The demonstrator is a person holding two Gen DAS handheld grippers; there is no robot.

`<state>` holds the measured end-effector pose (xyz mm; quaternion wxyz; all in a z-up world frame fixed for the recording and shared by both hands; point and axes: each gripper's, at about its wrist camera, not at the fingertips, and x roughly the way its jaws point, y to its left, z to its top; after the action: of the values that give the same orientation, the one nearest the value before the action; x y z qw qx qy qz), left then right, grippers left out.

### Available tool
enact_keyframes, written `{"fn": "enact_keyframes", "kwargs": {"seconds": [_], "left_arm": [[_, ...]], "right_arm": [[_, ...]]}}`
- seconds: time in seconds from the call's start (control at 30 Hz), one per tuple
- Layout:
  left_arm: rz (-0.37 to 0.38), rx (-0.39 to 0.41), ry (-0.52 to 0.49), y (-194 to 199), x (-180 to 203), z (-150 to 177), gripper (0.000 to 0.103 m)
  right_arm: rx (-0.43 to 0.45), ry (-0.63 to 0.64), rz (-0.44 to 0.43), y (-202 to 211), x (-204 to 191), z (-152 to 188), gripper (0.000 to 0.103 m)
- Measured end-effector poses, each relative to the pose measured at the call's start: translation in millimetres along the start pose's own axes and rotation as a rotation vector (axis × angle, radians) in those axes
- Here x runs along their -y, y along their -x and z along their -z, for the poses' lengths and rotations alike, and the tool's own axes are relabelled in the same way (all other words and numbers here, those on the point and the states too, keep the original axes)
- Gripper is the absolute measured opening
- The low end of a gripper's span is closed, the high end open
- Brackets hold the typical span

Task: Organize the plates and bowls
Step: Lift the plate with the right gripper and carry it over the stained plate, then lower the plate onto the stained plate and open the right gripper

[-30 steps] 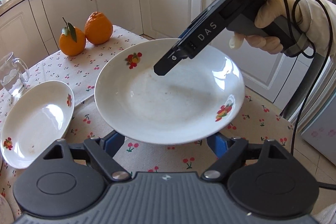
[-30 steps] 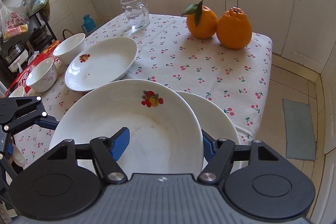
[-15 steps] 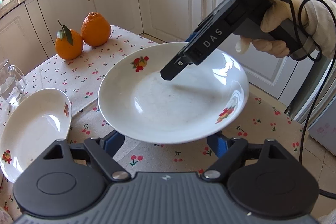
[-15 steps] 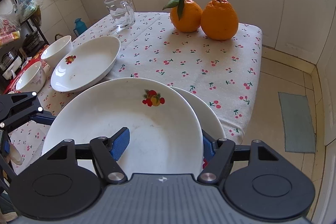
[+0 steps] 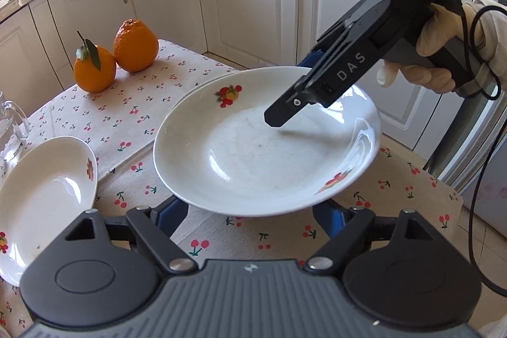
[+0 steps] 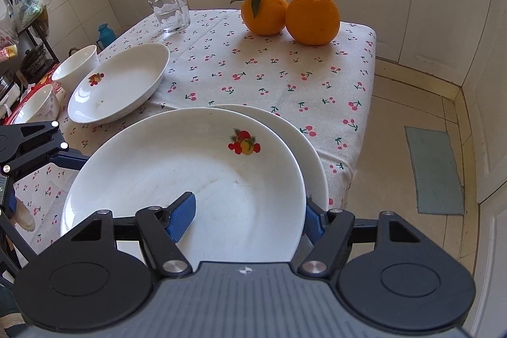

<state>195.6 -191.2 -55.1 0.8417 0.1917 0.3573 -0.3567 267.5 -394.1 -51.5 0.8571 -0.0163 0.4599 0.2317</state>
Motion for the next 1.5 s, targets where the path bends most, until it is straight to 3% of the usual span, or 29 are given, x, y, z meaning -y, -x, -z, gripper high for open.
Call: {"fn": "enact_keyframes", "kwargs": {"seconds": [0.77, 1.43, 1.5], "left_arm": [[-0.005, 0.022, -0.014, 0, 1, 7, 0.087], [-0.044, 0.104, 0.029, 47, 1, 27, 0.088], [-0.044, 0.114, 0.033, 55, 1, 31, 0.088]], "right_arm": [[0.008, -0.035, 0.081, 29, -13, 16, 0.075], [0.002, -0.016, 0.176, 22, -32, 32, 0.085], [0.012, -0.016, 0.183, 26, -36, 33, 0.093]]}}
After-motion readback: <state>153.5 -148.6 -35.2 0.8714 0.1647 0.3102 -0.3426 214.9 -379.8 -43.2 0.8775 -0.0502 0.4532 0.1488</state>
